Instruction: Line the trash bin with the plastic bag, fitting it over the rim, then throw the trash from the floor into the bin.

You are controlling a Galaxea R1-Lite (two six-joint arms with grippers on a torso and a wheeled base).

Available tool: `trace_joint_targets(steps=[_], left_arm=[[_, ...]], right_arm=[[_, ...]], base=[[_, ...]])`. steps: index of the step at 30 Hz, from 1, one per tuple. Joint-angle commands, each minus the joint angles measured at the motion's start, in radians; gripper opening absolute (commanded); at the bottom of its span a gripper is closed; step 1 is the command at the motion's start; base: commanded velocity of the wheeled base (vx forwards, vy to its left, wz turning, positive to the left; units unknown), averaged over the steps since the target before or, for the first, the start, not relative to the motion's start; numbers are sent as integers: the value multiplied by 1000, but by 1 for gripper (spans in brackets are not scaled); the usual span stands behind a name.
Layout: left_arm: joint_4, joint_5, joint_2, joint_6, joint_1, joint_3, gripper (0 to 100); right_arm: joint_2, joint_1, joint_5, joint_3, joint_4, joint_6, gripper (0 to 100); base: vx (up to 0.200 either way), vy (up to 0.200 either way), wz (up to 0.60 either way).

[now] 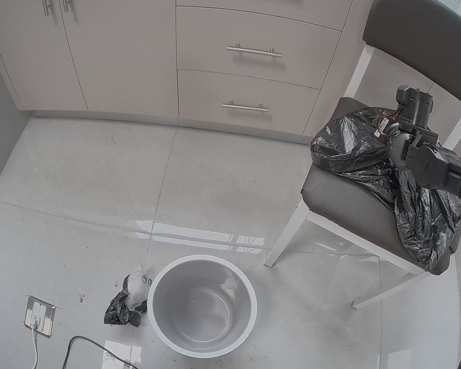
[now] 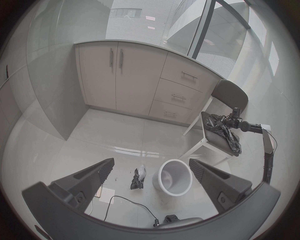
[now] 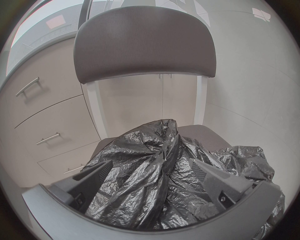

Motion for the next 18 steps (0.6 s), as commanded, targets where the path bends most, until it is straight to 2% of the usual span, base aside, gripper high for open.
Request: trace_joint_targets(steps=[1, 18], left_arm=[[-1, 0, 0, -1, -3, 7, 100], [-14, 1, 0, -1, -22, 25, 100]], right_arm=[[21, -1, 0, -8, 1, -1, 100], [62, -1, 0, -26, 4, 1, 100]], base=[[0, 0, 0], [0, 0, 0]])
